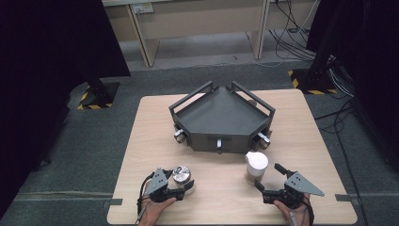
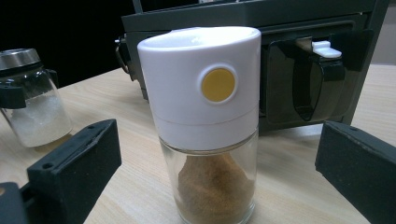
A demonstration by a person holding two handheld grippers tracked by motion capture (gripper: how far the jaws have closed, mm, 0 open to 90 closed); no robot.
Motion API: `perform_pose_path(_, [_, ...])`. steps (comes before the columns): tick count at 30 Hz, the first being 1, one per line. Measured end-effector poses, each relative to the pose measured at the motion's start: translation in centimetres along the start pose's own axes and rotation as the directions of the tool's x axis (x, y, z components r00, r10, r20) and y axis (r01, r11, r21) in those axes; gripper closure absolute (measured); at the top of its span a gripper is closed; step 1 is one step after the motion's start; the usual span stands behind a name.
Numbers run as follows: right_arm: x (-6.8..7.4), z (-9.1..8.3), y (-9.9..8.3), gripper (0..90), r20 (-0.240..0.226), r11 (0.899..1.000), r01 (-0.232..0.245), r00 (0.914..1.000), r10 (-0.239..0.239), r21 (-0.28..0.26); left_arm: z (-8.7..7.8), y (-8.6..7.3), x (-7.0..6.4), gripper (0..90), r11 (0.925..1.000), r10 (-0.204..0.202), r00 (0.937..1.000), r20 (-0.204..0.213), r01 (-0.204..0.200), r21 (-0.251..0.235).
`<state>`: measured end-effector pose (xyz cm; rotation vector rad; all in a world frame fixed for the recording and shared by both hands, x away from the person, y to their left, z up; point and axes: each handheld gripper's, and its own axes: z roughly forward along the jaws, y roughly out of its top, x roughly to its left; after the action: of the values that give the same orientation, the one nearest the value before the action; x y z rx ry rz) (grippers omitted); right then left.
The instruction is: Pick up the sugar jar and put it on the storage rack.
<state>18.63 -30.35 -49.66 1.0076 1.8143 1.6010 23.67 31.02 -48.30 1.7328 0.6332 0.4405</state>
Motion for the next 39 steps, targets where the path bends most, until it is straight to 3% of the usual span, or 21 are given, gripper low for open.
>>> perform_pose_path(29, [0.0,0.1,-0.1,0.6,-0.002,1.000,-0.004,1.0000,0.004,0.001,1.2,3.7,1.1,31.0,0.9999,0.001,0.9998,0.017,0.000,-0.012])
perform_pose_path(39, [-0.1,0.0,-0.1,0.6,-0.001,1.000,-0.006,1.0000,0.006,0.000,1.8,5.7,1.7,31.0,0.9998,0.006,0.9995,0.030,-0.005,-0.019])
